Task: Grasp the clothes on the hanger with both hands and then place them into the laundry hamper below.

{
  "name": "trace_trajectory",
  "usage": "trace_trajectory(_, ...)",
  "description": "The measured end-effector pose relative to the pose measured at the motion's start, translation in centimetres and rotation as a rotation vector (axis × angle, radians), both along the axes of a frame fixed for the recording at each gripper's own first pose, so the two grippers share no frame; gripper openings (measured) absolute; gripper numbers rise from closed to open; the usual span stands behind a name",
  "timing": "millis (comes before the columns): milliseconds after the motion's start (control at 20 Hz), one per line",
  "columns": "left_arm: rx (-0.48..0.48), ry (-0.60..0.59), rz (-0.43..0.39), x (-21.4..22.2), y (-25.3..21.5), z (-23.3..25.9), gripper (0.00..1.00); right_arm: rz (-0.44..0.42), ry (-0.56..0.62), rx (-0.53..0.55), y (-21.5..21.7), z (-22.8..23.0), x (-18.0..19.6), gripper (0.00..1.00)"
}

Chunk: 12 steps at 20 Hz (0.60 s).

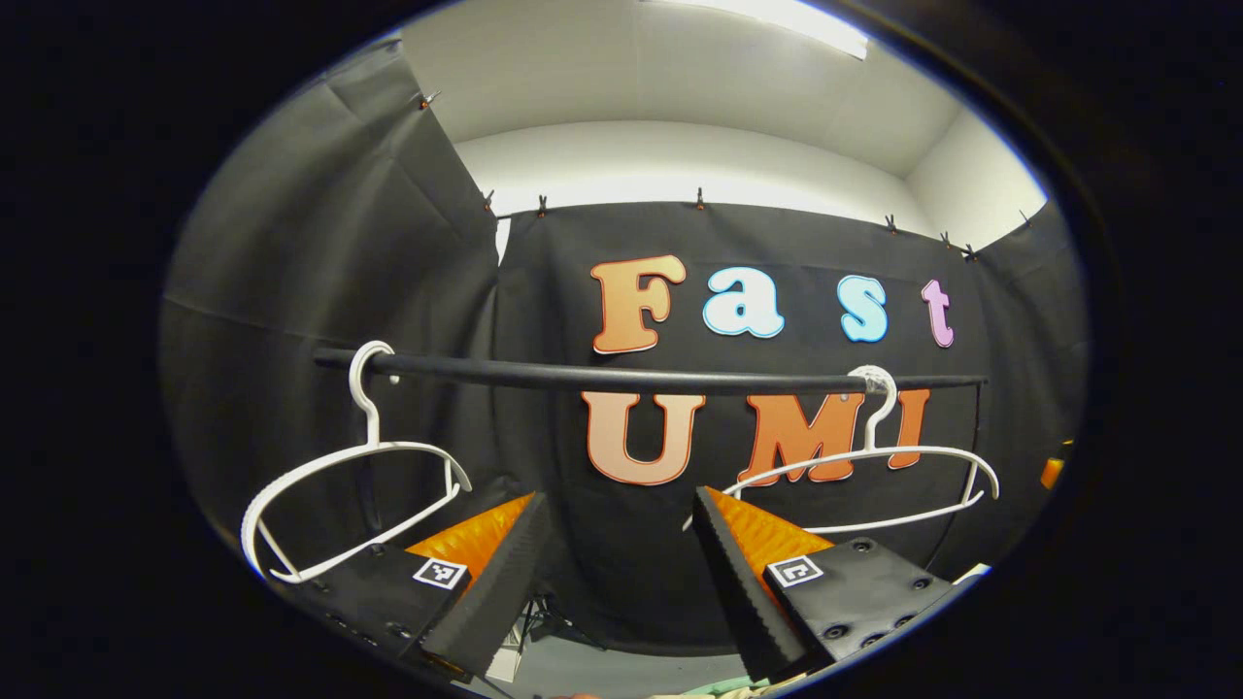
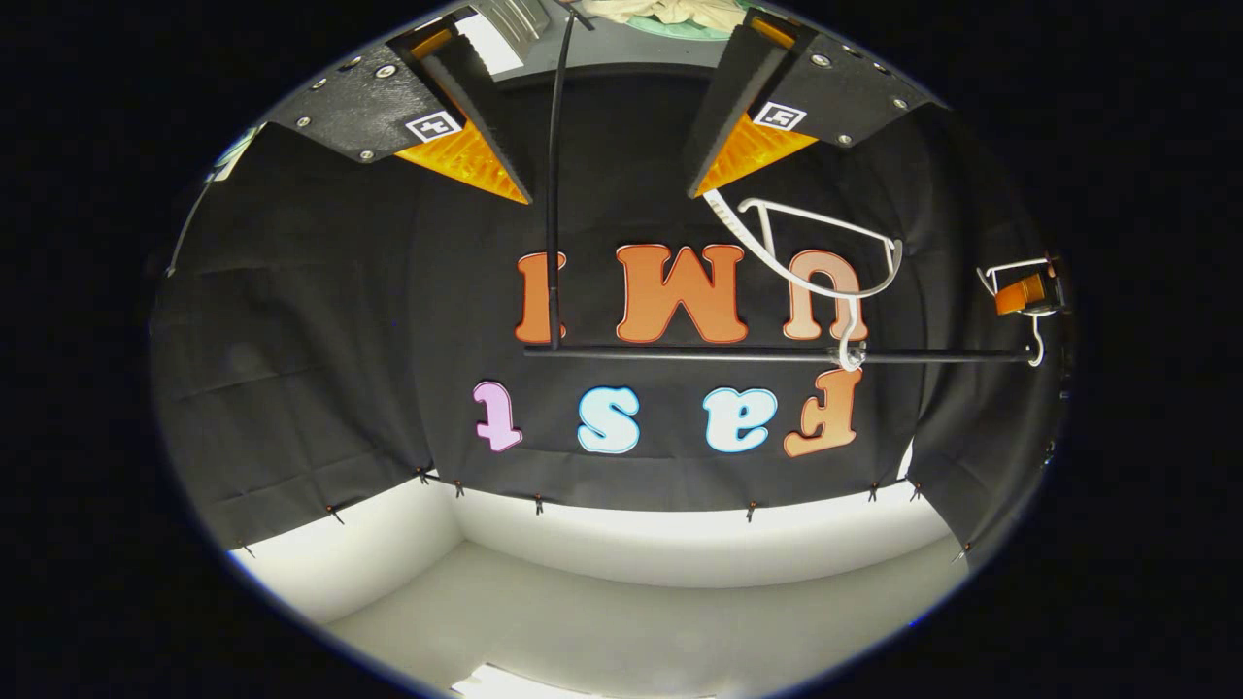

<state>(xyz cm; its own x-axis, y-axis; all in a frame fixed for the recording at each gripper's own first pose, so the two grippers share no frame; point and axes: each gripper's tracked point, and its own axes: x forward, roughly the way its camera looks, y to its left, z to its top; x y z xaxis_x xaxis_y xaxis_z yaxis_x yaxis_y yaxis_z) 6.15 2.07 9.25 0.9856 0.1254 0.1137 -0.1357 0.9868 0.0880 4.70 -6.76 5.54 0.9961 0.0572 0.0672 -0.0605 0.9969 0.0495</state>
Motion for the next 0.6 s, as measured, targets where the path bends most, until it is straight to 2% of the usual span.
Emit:
trace_trajectory(50, 0.0, -0.013, 0.011, -0.1, 0.0, 0.2, 0.97, -0.003, -0.001, -0.005, -0.6, 0.0, 0.1, 0.93)
trace_trajectory(100, -0.002, -0.021, 0.025, -0.3, -0.1, 0.3, 0.93, -0.001, -0.003, -0.012, -1.1, 0.0, 0.3, 0.93)
trace_trajectory(350, 0.0, -0.078, 0.092, -2.3, -1.6, 1.8, 0.93, 0.042, -0.008, -0.036, -3.9, 0.3, 1.9, 0.93)
trace_trajectory(400, 0.009, -0.088, 0.11, -2.7, -2.0, 2.3, 0.93, 0.052, -0.014, -0.037, -4.5, 0.6, 2.2, 1.0)
trace_trajectory(450, 0.015, -0.097, 0.13, -3.7, -2.4, 2.2, 1.0, 0.062, -0.021, -0.037, -5.1, 0.8, 2.5, 0.93)
trace_trajectory(600, -0.003, -0.098, 0.159, -4.5, -4.0, 1.8, 0.93, 0.099, -0.033, -0.031, -6.4, 1.4, 3.6, 0.93)
